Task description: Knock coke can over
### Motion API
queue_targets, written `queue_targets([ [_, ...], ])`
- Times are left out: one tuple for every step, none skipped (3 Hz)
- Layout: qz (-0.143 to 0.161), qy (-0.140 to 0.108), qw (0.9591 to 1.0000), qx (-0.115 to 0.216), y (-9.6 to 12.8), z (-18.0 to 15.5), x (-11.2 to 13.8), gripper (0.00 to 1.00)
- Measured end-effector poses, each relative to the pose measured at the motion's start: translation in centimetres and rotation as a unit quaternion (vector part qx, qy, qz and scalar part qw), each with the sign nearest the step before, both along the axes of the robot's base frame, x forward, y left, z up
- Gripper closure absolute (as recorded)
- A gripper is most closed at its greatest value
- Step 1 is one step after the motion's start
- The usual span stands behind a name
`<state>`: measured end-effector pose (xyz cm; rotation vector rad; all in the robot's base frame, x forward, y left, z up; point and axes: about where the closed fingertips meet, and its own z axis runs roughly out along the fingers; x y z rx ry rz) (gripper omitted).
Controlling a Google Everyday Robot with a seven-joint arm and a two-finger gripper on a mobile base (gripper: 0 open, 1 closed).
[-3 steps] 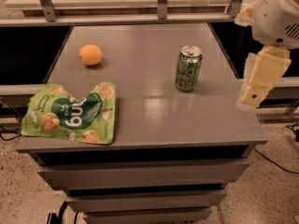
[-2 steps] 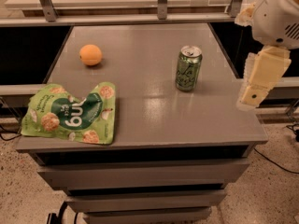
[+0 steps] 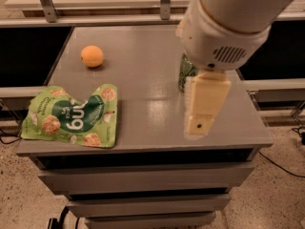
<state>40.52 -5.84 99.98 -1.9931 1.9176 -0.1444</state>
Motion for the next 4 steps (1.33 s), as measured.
queue_targets([
  [0.017, -0.004, 0.9998, -0.004, 2.0, 0.2, -1.0, 0.0],
  [0.017, -0.004, 0.9998, -0.004, 2.0, 0.2, -1.0, 0.0],
  [0.026, -0.026, 0.9992, 0.017, 2.3, 0.9, 0.7, 0.0],
  [0.039, -0.032, 0.9981, 0.036, 2.1, 0.3, 3.9, 0.0],
])
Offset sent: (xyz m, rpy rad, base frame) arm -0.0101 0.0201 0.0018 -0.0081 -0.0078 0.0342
